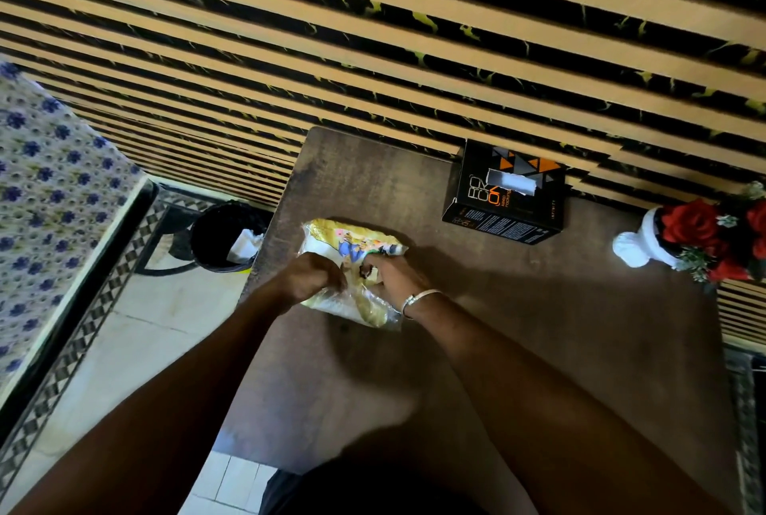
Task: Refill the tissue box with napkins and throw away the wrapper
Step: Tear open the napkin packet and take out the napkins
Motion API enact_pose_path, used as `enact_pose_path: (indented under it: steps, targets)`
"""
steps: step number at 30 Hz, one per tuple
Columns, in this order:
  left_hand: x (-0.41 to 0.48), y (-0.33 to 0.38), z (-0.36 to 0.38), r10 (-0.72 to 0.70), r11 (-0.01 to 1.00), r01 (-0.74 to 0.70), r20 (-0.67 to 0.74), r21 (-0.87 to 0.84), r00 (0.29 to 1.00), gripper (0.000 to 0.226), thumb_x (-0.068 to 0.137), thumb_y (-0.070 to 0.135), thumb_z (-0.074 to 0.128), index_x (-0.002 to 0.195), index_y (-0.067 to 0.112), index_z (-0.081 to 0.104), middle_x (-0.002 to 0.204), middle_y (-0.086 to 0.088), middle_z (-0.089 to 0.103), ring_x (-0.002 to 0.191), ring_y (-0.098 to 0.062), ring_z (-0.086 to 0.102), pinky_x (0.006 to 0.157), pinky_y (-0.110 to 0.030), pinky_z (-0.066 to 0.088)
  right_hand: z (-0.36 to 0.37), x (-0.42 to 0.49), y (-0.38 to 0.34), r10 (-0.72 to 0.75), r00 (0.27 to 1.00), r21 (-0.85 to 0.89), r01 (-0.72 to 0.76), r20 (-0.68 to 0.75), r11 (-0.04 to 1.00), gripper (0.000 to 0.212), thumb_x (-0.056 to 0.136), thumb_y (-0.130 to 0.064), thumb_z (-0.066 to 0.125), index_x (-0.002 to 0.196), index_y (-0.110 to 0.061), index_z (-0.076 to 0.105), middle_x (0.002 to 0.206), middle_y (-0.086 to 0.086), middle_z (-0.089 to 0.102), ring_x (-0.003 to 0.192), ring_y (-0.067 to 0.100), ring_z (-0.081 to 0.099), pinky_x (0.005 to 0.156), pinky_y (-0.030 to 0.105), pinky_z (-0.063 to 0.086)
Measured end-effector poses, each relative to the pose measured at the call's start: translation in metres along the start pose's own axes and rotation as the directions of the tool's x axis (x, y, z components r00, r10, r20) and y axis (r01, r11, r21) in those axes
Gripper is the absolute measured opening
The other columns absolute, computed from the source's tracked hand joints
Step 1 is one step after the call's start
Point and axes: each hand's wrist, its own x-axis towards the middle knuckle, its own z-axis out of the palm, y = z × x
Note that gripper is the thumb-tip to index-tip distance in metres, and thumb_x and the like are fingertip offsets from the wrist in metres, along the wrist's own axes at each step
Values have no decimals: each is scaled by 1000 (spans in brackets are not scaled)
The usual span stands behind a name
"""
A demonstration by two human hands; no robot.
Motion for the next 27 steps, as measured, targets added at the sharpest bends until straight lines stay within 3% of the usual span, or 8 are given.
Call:
enact_pose_path:
  steps: [4,7,12,14,16,19,23,27]
  targets:
    - [-3,2,1,6,1000,-6,21,13,1000,20,78,-4,66,74,11,79,84,-10,77,79,-12,69,77,-24,51,3,6,-5,-32,999,-70,29,-37,997,37,83,-29,71,114,-22,51,113,10,66,98,35,65,77,36,51]
    - [-8,5,-1,22,1000,-23,47,15,999,17,76,-3,68,75,10,79,85,-11,77,76,-7,67,74,-18,49,11,12,-5,-37,998,-166,29,-45,986,45,87,-26,66,126,-20,45,121,14,62,106,38,62,80,38,49]
    - [-19,2,-7,64,998,-65,164,1,984,16,68,1,84,78,11,77,84,-4,73,84,-15,70,75,-21,55,16,17,-6,2,998,-214,-16,-65,977,48,93,-16,50,139,-21,36,130,18,55,114,40,59,85,40,47]
    - [-23,-3,-8,88,996,-84,180,-29,980,21,65,-5,84,80,6,74,86,-12,73,89,-27,72,82,-34,58,14,17,-7,5,998,-217,-18,-61,976,47,93,-10,46,137,-20,36,130,18,55,113,40,60,84,41,47]
    - [-29,-7,-8,130,991,-128,200,-23,971,19,66,-6,83,80,2,73,84,-15,75,86,-29,72,87,-36,55,12,16,-7,17,999,-159,-23,-36,987,47,88,-15,57,130,-17,38,127,17,55,112,39,60,83,40,47]
    - [-38,-13,-7,169,983,-177,129,54,977,15,70,-1,83,80,5,74,76,-9,75,77,-10,67,79,-16,50,10,14,-8,27,999,-43,-27,-19,999,51,78,-32,74,117,-13,48,118,15,58,107,33,59,83,36,45]
    - [-47,-24,-8,219,966,-219,19,138,976,19,72,7,84,73,24,76,75,4,76,71,-1,64,75,-17,47,5,-2,-14,-95,992,314,66,78,947,17,81,-11,72,96,-3,71,95,10,71,87,17,65,70,16,46]
    - [-59,-28,-3,296,933,-272,-74,237,952,28,70,8,86,75,32,73,83,11,76,77,1,67,69,-3,40,7,-24,-10,-183,937,203,125,298,971,34,74,-20,81,105,-9,72,90,0,69,71,3,58,63,11,43]
